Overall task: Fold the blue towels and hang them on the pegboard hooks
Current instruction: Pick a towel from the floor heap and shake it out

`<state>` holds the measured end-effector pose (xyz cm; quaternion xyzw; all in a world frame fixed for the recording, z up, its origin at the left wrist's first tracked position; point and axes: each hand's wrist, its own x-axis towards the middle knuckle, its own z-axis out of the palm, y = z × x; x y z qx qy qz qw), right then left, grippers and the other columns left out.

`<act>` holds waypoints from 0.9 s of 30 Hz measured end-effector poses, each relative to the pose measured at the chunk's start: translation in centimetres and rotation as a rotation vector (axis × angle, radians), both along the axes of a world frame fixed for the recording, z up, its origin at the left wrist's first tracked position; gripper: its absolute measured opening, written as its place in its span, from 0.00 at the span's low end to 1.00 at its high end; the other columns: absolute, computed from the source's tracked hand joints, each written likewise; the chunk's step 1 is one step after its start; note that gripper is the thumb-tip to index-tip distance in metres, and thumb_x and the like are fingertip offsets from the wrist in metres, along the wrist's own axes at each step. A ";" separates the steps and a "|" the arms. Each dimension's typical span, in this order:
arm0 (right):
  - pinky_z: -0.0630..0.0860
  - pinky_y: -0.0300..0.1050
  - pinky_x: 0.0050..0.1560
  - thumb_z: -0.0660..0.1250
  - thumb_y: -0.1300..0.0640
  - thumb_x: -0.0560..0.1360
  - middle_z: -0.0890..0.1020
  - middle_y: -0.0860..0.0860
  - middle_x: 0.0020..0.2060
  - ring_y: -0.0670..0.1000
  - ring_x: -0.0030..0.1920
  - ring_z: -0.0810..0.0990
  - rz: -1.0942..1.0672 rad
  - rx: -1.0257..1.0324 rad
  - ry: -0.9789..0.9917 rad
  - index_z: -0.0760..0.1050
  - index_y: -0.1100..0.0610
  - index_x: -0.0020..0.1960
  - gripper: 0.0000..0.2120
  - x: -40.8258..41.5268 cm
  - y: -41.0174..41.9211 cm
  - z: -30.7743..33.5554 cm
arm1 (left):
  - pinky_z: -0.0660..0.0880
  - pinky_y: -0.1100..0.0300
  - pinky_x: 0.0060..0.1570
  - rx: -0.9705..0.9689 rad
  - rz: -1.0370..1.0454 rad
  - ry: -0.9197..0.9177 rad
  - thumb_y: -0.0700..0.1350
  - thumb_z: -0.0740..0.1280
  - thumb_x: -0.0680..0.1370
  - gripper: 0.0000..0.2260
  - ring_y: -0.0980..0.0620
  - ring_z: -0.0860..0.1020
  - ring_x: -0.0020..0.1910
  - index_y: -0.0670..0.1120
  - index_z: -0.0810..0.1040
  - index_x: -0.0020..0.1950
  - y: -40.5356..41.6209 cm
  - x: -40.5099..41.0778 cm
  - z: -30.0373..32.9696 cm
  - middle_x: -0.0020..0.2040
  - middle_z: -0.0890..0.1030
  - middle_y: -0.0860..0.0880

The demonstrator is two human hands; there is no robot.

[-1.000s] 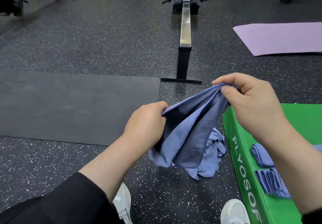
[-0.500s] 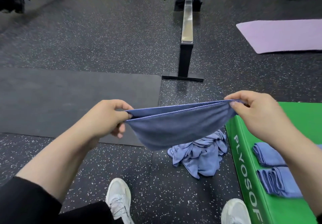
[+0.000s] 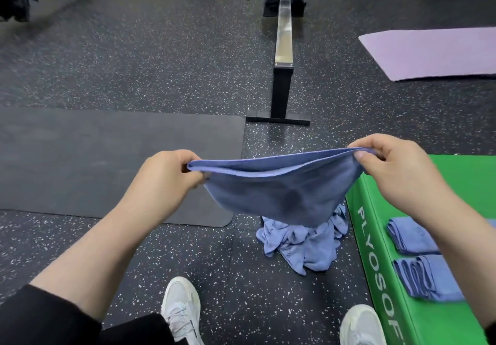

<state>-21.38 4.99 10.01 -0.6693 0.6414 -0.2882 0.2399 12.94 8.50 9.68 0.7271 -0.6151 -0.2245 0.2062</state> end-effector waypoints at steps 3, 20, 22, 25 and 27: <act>0.72 0.39 0.41 0.66 0.60 0.80 0.84 0.41 0.37 0.46 0.41 0.82 -0.012 0.008 -0.003 0.79 0.46 0.43 0.11 0.0 -0.1 -0.1 | 0.70 0.59 0.34 -0.049 0.037 0.072 0.48 0.67 0.81 0.13 0.58 0.78 0.29 0.49 0.79 0.36 -0.2 0.1 0.3 0.31 0.82 0.55; 0.66 0.25 0.37 0.61 0.60 0.83 0.78 0.43 0.34 0.37 0.39 0.76 -0.008 -0.170 0.029 0.77 0.46 0.51 0.11 0.3 0.1 0.7 | 0.66 0.58 0.35 -0.139 0.071 0.071 0.49 0.64 0.83 0.10 0.52 0.72 0.34 0.53 0.84 0.47 -0.6 0.8 1.0 0.39 0.80 0.48; 0.66 0.27 0.37 0.60 0.60 0.83 0.80 0.46 0.37 0.46 0.40 0.77 -0.010 -0.128 0.038 0.77 0.45 0.51 0.11 -0.1 -0.3 0.3 | 0.65 0.57 0.36 -0.135 0.063 0.103 0.49 0.65 0.83 0.10 0.51 0.69 0.32 0.54 0.84 0.45 -0.6 0.6 1.1 0.38 0.80 0.44; 0.66 0.27 0.38 0.60 0.59 0.83 0.80 0.43 0.38 0.44 0.41 0.76 -0.023 -0.143 0.021 0.76 0.45 0.51 0.11 -0.2 -0.4 0.1 | 0.76 0.54 0.49 -0.156 0.092 0.241 0.49 0.67 0.82 0.09 0.50 0.80 0.41 0.55 0.85 0.45 -0.7 0.8 1.1 0.40 0.85 0.54; 0.66 0.29 0.38 0.61 0.59 0.83 0.79 0.40 0.38 0.39 0.40 0.76 -0.039 -0.156 0.012 0.76 0.45 0.51 0.10 -0.3 -0.4 0.1 | 0.80 0.44 0.56 -0.159 0.091 0.292 0.53 0.67 0.79 0.07 0.47 0.83 0.46 0.56 0.86 0.48 -0.7 0.9 1.2 0.43 0.86 0.51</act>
